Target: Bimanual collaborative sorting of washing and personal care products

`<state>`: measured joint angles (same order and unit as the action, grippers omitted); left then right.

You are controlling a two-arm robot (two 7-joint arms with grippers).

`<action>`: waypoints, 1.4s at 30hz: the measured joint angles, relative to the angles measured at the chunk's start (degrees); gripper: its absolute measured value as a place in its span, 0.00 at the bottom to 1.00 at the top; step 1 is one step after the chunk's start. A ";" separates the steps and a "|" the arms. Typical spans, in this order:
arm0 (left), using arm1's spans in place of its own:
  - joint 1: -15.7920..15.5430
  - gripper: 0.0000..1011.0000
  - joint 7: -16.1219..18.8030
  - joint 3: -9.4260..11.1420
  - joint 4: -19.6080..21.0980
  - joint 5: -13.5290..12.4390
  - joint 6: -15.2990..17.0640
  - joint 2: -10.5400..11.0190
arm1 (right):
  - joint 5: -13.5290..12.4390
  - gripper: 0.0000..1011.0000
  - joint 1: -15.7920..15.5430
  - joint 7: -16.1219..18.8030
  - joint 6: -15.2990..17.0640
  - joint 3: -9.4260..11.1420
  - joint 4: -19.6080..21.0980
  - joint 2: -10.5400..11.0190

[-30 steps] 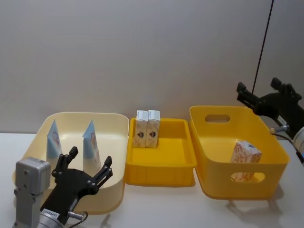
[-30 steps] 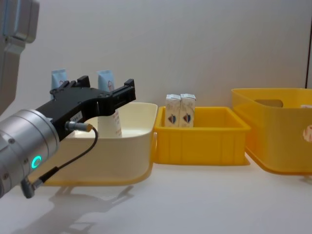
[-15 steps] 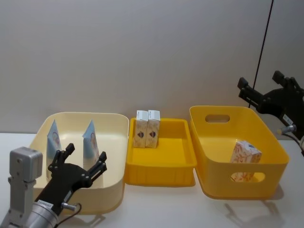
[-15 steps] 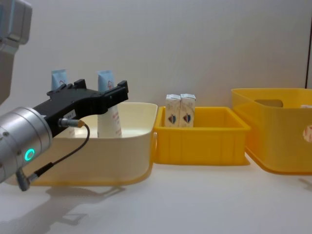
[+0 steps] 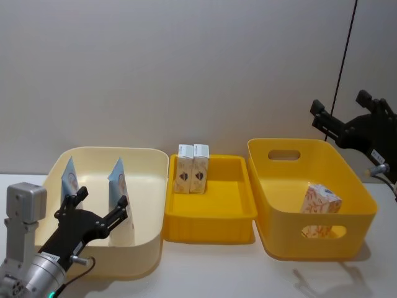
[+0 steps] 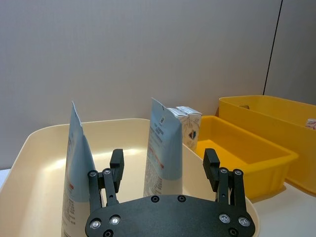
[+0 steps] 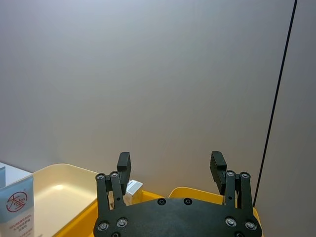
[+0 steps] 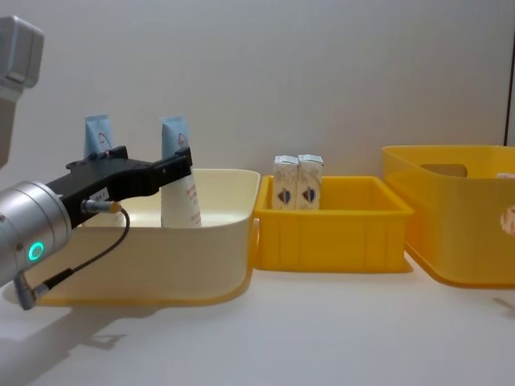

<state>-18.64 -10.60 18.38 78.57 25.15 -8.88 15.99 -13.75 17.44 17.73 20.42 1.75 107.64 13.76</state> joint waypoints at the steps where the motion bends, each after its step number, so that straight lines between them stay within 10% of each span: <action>1: -0.40 0.99 -0.35 -0.02 -0.58 0.05 0.17 -0.05 | -0.01 0.99 -0.03 0.02 -0.01 0.00 0.03 0.01; 42: -7.42 0.99 -0.52 4.37 -3.45 -8.89 5.84 -1.23 | -0.18 0.99 -0.27 0.32 -0.24 0.07 0.49 0.14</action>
<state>-26.07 -11.11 22.75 75.12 16.26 -3.04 14.76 -13.94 17.17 18.05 20.18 1.82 108.13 13.91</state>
